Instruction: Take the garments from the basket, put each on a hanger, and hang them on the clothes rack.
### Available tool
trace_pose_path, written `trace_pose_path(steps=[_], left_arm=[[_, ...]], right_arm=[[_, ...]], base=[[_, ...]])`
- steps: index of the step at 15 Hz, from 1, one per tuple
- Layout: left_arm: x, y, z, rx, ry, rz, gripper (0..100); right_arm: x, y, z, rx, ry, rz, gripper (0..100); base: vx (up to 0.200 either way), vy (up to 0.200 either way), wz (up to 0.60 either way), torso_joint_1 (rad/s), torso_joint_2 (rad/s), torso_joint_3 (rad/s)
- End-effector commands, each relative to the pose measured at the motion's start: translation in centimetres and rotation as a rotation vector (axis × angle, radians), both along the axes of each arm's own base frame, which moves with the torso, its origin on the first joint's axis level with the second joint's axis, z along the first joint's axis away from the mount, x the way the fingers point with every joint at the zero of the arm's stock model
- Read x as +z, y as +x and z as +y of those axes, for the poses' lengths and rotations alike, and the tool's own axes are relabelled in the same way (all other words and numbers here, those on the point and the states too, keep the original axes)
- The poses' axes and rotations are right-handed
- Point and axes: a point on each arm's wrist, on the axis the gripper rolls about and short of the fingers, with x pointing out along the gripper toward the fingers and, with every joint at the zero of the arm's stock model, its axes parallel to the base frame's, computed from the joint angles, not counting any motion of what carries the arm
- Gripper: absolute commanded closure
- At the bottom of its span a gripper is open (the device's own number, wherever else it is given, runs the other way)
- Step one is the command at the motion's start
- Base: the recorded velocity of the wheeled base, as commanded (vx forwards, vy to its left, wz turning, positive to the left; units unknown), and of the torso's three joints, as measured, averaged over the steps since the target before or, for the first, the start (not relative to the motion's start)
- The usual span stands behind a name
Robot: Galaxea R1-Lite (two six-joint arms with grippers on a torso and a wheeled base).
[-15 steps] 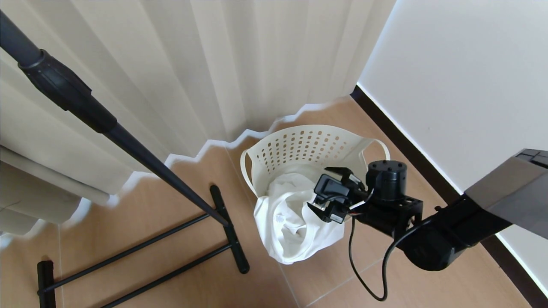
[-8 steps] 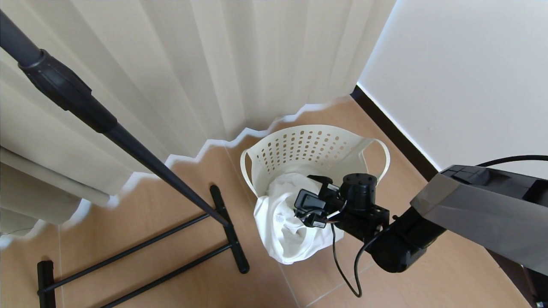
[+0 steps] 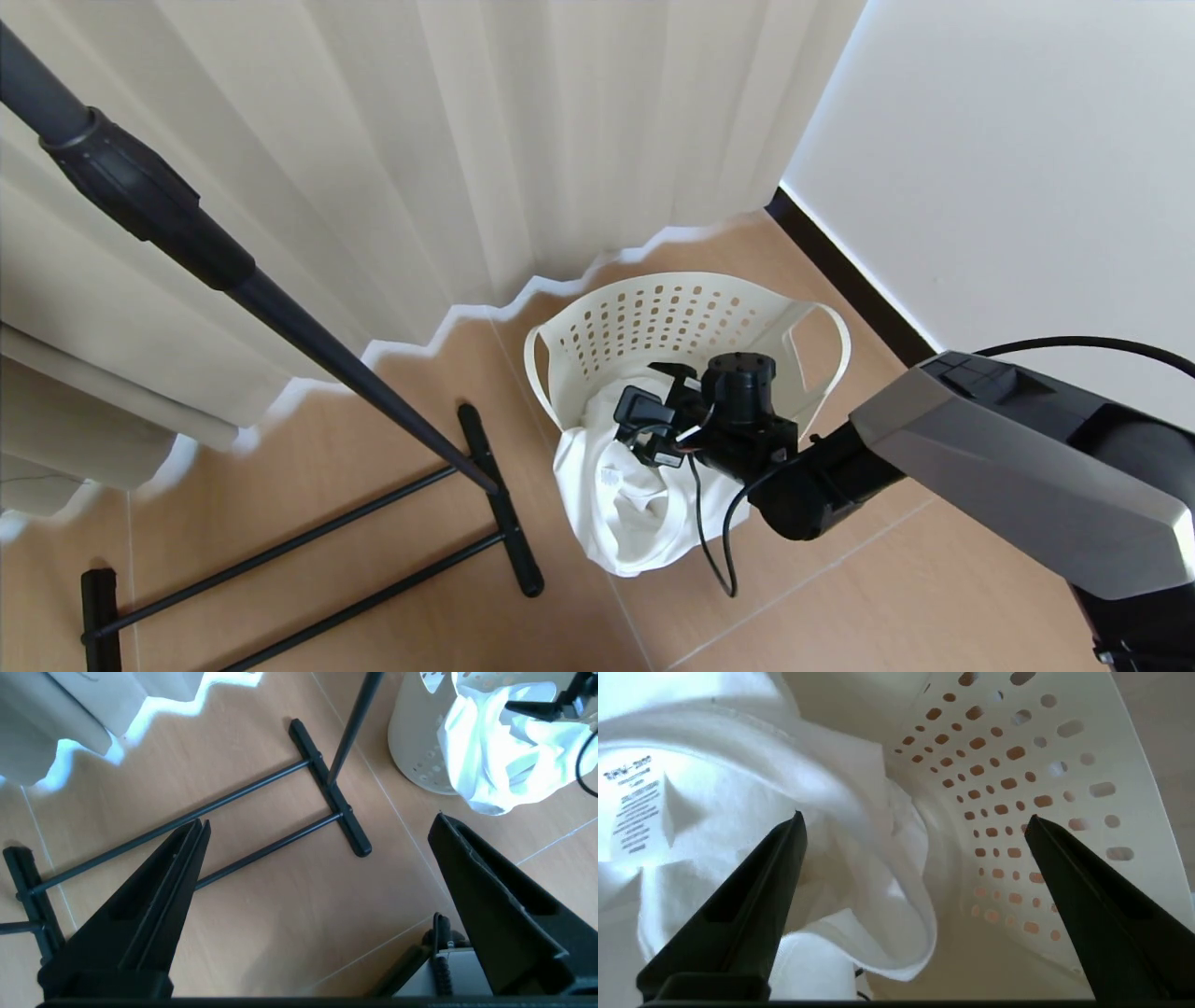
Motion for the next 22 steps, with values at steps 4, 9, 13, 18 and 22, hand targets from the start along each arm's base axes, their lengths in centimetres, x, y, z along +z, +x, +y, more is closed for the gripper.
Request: trace_pose_path(steps=[4, 9, 13, 18, 22], left_arm=[[0.0, 0.0, 0.0, 0.001, -0.001, 0.001, 0], [0.0, 0.0, 0.0, 0.001, -0.001, 0.000, 0], [0.0, 0.0, 0.0, 0.001, -0.001, 0.000, 0], [0.0, 0.0, 0.0, 0.001, -0.001, 0.000, 0], [0.0, 0.0, 0.0, 0.001, -0.001, 0.000, 0]], right_arm=[[-0.1, 1.8, 0.9, -0.014, 0.009, -0.017, 0], [0.2, 2.9, 1.4, -0.067, 0.039, -0.048, 0], [0.0, 2.8, 1.5, -0.084, 0.101, -0.008, 100], [4.2, 0.0, 0.7, -0.126, 0.327, 0.085, 100], [12.2, -8.6, -2.6, -0.121, 0.518, 0.151, 100]], base=[[0.000, 0.000, 0.00, 0.000, 0.00, 0.000], [0.000, 0.000, 0.00, 0.000, 0.00, 0.000], [0.000, 0.000, 0.00, 0.000, 0.00, 0.000], [0.000, 0.000, 0.00, 0.000, 0.00, 0.000], [0.000, 0.000, 0.00, 0.000, 0.00, 0.000]])
